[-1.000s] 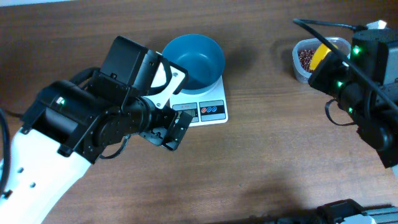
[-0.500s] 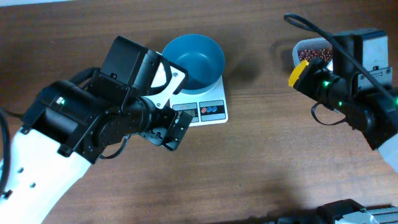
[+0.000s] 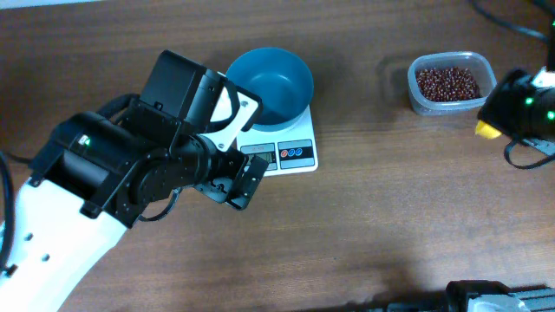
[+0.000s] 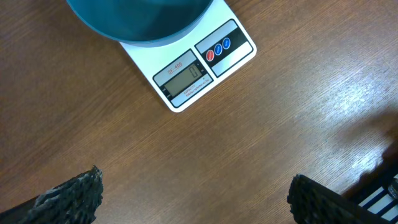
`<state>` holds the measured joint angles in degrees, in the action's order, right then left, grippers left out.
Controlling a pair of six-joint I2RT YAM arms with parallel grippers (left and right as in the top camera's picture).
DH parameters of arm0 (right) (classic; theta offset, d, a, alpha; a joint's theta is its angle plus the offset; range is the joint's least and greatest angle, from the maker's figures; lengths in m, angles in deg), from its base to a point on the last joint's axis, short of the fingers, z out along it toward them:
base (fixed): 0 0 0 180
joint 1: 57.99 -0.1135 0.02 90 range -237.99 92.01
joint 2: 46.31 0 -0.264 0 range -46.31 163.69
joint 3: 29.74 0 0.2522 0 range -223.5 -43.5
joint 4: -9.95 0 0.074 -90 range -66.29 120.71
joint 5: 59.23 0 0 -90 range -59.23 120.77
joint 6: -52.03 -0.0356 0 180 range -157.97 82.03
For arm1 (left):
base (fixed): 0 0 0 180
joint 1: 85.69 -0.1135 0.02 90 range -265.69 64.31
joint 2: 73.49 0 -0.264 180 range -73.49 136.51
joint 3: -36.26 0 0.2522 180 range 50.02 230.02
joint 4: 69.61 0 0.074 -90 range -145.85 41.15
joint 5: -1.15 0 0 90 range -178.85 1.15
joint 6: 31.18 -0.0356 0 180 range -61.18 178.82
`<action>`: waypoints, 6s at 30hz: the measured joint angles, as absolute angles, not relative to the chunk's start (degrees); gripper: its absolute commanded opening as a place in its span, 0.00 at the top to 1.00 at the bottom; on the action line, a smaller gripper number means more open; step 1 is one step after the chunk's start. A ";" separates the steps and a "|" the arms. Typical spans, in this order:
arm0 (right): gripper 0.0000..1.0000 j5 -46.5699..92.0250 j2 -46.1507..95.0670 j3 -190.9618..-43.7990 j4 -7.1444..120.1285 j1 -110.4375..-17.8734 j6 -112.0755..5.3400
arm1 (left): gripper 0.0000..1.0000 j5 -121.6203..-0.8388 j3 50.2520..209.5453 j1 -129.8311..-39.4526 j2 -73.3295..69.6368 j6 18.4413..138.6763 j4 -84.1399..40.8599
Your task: Scoop item into bowl and weigh 50g on scale
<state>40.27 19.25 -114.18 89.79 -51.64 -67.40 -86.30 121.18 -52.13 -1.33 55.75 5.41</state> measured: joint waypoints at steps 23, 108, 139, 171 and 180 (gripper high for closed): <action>0.96 40.99 24.27 -114.18 76.72 -51.60 -42.59 | 0.01 -86.30 121.18 -52.13 -1.33 55.75 5.41; 0.96 31.70 35.88 -117.24 47.02 -51.53 -42.53 | 0.01 -68.07 121.20 -69.96 4.02 13.79 8.29; 0.96 31.70 35.59 -117.24 51.39 -51.53 -42.50 | 0.01 -70.48 121.20 -69.13 4.02 16.65 5.10; 0.96 30.54 28.95 -117.87 73.64 -51.53 -39.05 | 0.01 -69.40 121.20 -69.13 4.04 16.67 4.32; 0.96 31.96 29.19 -117.92 80.39 -51.53 -42.33 | 0.01 -69.38 121.20 -69.13 4.04 16.67 4.32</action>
<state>31.96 29.19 -117.92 80.39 -51.53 -42.33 -69.38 121.20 -69.13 4.04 16.67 4.32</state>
